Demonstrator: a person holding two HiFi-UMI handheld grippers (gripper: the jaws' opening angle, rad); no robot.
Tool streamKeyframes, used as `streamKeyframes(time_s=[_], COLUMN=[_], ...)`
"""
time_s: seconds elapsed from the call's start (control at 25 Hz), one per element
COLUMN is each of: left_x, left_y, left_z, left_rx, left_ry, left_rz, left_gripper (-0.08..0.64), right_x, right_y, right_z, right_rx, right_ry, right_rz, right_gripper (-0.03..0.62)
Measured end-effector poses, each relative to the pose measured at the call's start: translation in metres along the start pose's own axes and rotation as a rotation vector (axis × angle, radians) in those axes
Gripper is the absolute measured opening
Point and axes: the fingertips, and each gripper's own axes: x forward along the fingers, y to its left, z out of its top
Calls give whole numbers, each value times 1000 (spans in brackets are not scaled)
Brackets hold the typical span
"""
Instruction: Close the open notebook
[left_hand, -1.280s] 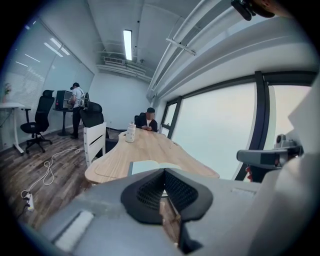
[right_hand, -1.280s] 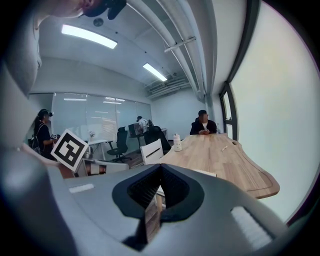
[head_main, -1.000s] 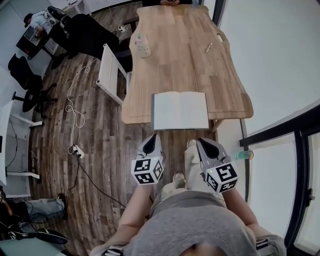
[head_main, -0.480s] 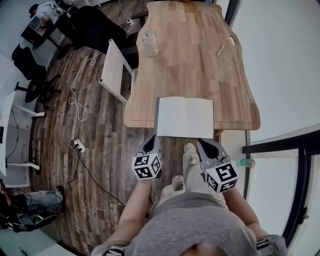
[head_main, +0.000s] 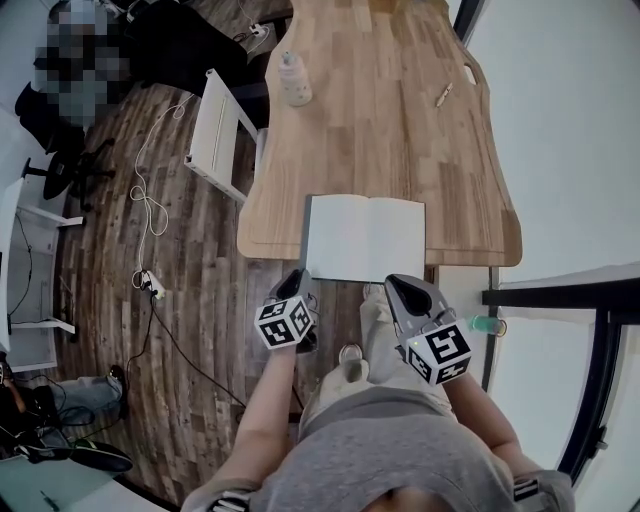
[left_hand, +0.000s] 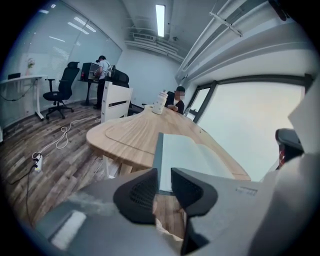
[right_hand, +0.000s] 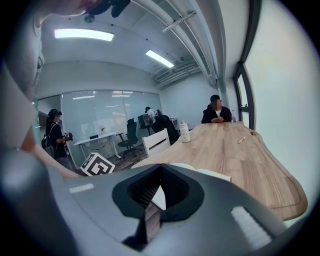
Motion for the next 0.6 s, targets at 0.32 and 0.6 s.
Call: streamKeyframes(time_s=[0.32, 0.6], left_x=[20, 28], left_y=[5, 13], left_z=[-8, -13], left_rx=[-27, -85], left_ry=[31, 42], left_rz=[5, -2], left_gripper=[138, 178], right_x=[3, 9], right_y=[-19, -23], right_z=[-6, -6], right_rx=[15, 18], right_ry=[21, 28], right_rz=[-3, 8], right_gripper=[2, 2])
